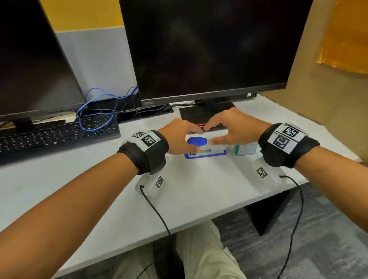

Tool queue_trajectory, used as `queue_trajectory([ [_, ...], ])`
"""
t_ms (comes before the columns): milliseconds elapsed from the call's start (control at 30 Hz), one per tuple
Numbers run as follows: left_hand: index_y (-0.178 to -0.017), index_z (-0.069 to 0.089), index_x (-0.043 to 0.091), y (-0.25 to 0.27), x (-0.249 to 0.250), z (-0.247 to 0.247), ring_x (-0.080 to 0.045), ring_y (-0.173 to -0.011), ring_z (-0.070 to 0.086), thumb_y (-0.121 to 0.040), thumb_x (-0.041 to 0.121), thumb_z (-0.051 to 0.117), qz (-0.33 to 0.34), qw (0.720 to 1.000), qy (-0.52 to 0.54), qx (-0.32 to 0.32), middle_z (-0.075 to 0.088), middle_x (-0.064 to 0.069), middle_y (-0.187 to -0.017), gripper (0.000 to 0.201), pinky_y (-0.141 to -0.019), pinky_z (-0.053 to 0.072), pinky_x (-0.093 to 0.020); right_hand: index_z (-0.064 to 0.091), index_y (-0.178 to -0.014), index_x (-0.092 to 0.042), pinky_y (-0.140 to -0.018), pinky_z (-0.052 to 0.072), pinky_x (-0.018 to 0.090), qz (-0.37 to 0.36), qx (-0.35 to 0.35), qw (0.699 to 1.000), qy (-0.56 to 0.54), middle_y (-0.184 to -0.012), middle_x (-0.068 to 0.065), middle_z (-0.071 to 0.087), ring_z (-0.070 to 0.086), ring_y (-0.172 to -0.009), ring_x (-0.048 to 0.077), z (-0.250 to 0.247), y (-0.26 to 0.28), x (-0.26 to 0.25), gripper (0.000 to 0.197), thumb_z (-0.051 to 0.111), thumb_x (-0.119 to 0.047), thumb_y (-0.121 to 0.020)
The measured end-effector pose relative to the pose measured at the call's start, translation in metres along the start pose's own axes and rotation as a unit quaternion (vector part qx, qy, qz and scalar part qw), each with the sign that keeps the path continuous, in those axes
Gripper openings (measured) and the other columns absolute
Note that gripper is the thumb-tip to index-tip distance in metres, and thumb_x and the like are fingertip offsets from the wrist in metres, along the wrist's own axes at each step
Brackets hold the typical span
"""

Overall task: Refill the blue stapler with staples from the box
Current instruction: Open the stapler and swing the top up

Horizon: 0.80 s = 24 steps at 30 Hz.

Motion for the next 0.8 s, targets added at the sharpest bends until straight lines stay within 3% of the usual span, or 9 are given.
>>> queue_trajectory([
  [200, -0.129, 0.057, 0.018, -0.013, 0.000, 0.025, -0.024, -0.114, 0.053, -0.082, 0.028, 0.072, -0.017, 1.000, -0.020, -0.005, 0.060, -0.004, -0.129, 0.050, -0.099, 0.043, -0.035, 0.062, -0.130, -0.028, -0.109, 0.041, 0.040, 0.053, -0.018, 0.998, 0.021, -0.136, -0.005, 0.061, 0.048, -0.129, 0.019, 0.013, 0.018, 0.023, 0.045, 0.071, -0.037, -0.087],
  [300, -0.124, 0.060, 0.016, -0.016, -0.008, 0.024, -0.021, -0.105, 0.058, -0.081, 0.017, 0.072, -0.029, 0.999, 0.010, 0.017, 0.064, -0.007, -0.123, 0.044, -0.093, 0.046, -0.030, 0.058, -0.135, -0.025, -0.112, 0.039, 0.041, 0.054, -0.030, 0.998, 0.017, -0.140, -0.004, 0.058, 0.046, -0.132, 0.020, 0.022, 0.015, 0.019, 0.048, 0.069, -0.035, -0.089],
  [433, -0.118, 0.064, 0.017, -0.005, -0.021, 0.025, -0.020, -0.099, 0.063, -0.076, 0.017, 0.076, -0.036, 0.998, 0.041, 0.016, 0.069, -0.005, -0.115, 0.044, -0.090, 0.053, -0.031, 0.059, -0.135, -0.020, -0.103, 0.045, 0.037, 0.027, -0.038, 0.999, 0.009, -0.133, 0.001, 0.063, 0.053, -0.124, 0.023, 0.037, 0.008, 0.002, 0.049, 0.068, -0.035, -0.090],
  [567, -0.118, 0.064, 0.017, 0.024, -0.039, 0.023, -0.014, -0.092, 0.063, -0.076, 0.020, 0.077, -0.046, 0.997, 0.068, -0.002, 0.069, -0.001, -0.110, 0.044, -0.089, 0.054, -0.027, 0.058, -0.137, -0.024, -0.100, 0.046, 0.035, -0.005, -0.046, 0.999, 0.006, -0.131, -0.002, 0.064, 0.053, -0.120, 0.021, 0.053, -0.004, -0.022, 0.051, 0.066, -0.041, -0.090],
  [700, -0.106, 0.069, 0.019, 0.055, -0.059, 0.022, -0.016, -0.084, 0.066, -0.073, 0.026, 0.079, -0.064, 0.996, 0.062, -0.015, 0.072, 0.001, -0.096, 0.035, -0.080, 0.054, -0.023, 0.063, -0.127, -0.029, -0.083, 0.050, 0.034, -0.063, -0.069, 0.995, 0.027, -0.113, -0.004, 0.070, 0.056, -0.097, 0.018, 0.067, -0.015, -0.055, 0.052, 0.064, -0.058, -0.084],
  [800, -0.096, 0.071, 0.018, 0.067, -0.070, 0.024, -0.013, -0.078, 0.068, -0.070, 0.025, 0.081, -0.077, 0.993, 0.090, -0.005, 0.073, 0.003, -0.084, 0.028, -0.070, 0.050, -0.014, 0.068, -0.111, -0.025, -0.073, 0.051, 0.034, -0.094, -0.061, 0.993, 0.038, -0.097, -0.003, 0.071, 0.057, -0.083, 0.017, 0.067, -0.025, -0.078, 0.040, 0.062, -0.054, -0.085],
])
Point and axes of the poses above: each hand's wrist, its own y-axis away from the middle knuckle, its own z-axis out of the palm, x = y × z, the point moved 8 cm from there along -y, towards the middle knuckle
